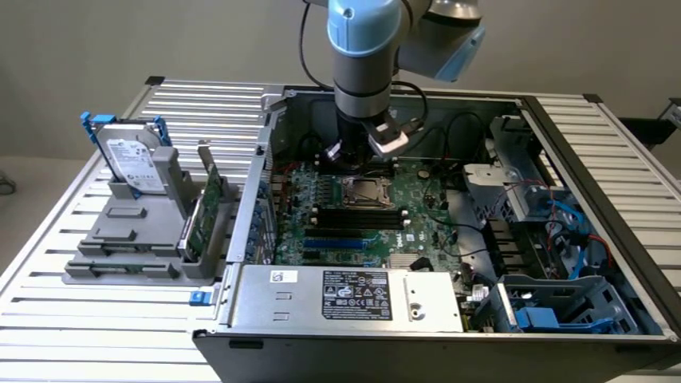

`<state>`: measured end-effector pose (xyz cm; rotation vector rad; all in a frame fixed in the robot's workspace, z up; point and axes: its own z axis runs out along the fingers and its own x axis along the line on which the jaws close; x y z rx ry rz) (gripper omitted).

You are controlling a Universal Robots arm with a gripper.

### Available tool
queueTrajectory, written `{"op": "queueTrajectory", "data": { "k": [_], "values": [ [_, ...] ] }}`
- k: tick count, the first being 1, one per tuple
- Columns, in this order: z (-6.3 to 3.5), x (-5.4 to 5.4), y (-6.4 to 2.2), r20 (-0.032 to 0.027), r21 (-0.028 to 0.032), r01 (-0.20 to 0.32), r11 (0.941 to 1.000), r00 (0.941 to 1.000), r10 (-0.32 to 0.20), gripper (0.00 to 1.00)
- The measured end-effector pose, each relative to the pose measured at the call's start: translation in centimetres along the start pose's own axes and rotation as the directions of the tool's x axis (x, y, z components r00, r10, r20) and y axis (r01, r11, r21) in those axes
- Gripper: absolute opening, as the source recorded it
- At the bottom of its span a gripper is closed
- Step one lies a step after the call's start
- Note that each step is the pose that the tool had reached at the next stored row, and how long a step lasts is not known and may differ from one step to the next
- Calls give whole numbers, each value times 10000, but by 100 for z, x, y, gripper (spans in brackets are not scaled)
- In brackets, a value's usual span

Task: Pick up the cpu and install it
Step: 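Install the first cpu locking lever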

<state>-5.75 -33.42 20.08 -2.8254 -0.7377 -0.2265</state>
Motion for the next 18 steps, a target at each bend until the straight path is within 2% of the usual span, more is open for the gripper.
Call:
{"op": "queueTrajectory", "data": {
  "k": [5, 8, 11, 18],
  "values": [
    [7, 10, -16, 3, -8, 3, 10000, 10000, -3, 11],
    [7, 13, -16, 27, -53, 8, 10000, 10000, -7, 11],
    [6, 13, -15, 73, -130, 15, 9999, 10000, -14, 11],
    [0, 12, -12, 213, -361, 42, 9993, 9998, -34, 11]
  ]
}}
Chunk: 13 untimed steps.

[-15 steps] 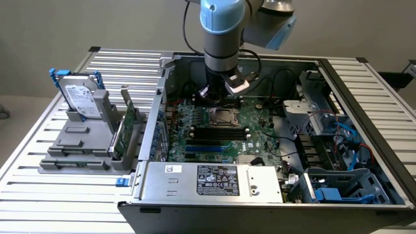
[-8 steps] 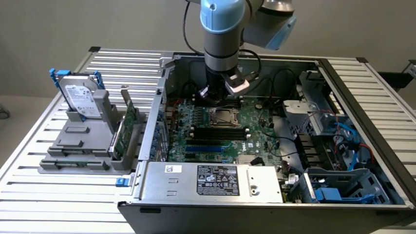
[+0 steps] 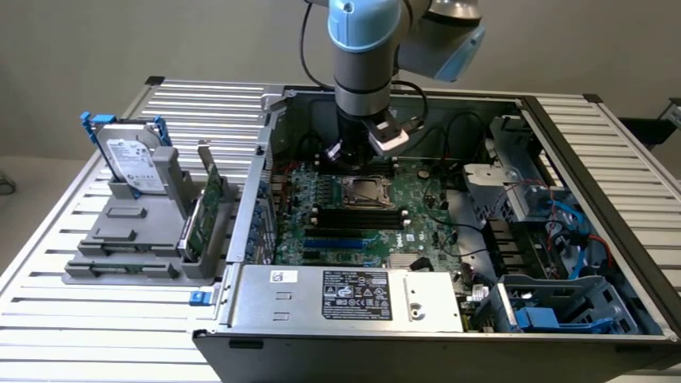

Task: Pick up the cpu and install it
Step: 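Install the first cpu locking lever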

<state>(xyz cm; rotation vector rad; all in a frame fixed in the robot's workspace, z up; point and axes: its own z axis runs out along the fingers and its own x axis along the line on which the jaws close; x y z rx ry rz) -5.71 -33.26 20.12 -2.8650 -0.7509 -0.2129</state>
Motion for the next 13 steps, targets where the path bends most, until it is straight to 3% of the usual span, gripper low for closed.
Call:
{"op": "queueTrajectory", "data": {
  "k": [6, 13],
  "values": [
    [5, 7, -11, 56, -104, 14, 9999, 10000, -13, 11],
    [-57, 22, -24, 70, -100, 17, 9999, 10000, -17, 11]
  ]
}}
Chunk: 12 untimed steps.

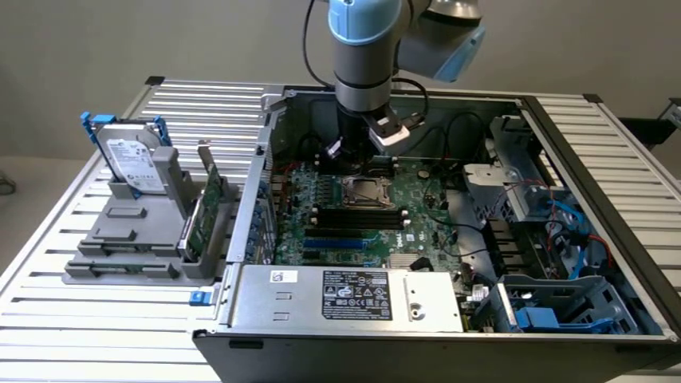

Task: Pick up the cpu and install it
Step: 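Install the first cpu locking lever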

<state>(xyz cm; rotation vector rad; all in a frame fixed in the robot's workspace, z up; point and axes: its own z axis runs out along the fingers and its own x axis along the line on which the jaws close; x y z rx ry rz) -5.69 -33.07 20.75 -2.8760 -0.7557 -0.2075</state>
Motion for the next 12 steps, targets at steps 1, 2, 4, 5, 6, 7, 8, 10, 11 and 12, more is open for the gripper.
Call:
{"op": "queueTrajectory", "data": {
  "k": [1, 2, 4, 5, 6, 7, 8, 10, 11, 12],
  "values": [
    [-12, -22, -14, 71, 27, 26, 10000, 10000, -26, 11],
    [-19, -38, -26, 107, 51, 53, 10000, 9999, -53, 11],
    [-23, -12, -84, 146, 79, 94, 9999, 9998, -95, 11],
    [-23, -12, -84, 147, 81, 103, 9999, 9998, -104, 11],
    [-23, -12, -84, 149, 82, 113, 9999, 9998, -115, 11],
    [-23, -12, -84, 151, 83, 126, 9999, 9998, -127, 11],
    [-23, -12, -84, 154, 84, 139, 9999, 9998, -141, 11],
    [-23, -12, -84, 158, 88, 164, 9998, 9997, -165, 11],
    [-23, -12, -84, 158, 90, 173, 9998, 9997, -175, 11],
    [-23, -12, -84, 159, 90, 180, 9998, 9997, -181, 11]
  ]
}}
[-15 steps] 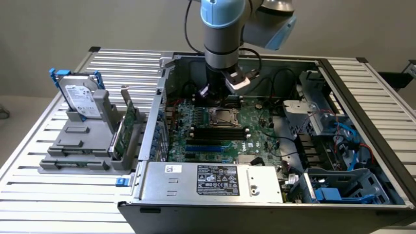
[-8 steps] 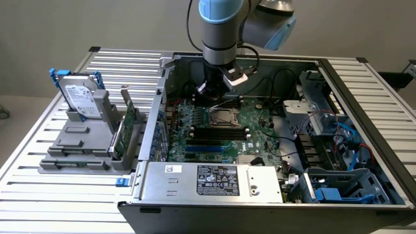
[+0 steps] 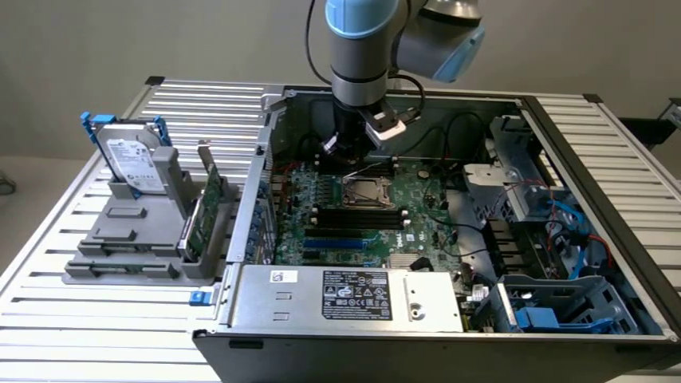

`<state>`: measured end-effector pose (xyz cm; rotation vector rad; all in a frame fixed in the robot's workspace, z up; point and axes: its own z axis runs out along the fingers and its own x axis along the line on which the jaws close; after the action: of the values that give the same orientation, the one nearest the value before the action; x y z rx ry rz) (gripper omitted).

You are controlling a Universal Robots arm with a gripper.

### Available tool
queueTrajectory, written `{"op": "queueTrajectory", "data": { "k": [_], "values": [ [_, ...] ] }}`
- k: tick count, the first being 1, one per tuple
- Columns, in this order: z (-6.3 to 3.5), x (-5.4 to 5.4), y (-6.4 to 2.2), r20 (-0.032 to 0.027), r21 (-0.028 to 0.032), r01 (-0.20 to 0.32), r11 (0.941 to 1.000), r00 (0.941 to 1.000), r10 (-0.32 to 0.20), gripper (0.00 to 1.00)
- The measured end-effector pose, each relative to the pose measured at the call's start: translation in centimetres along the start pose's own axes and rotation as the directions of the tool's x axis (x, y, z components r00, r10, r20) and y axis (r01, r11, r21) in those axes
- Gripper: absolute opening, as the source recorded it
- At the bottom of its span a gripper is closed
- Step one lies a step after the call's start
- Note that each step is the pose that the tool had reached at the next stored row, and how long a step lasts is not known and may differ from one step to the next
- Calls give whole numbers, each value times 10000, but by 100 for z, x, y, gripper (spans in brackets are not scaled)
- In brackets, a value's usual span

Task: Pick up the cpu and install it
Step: 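Install the first cpu locking lever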

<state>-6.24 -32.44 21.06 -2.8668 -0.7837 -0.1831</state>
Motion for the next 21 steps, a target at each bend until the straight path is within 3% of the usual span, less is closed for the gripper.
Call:
{"op": "queueTrajectory", "data": {
  "k": [21],
  "values": [
    [40, 20, 24, 0, -1, -5, 10000, 10000, 5, 11]
  ]
}}
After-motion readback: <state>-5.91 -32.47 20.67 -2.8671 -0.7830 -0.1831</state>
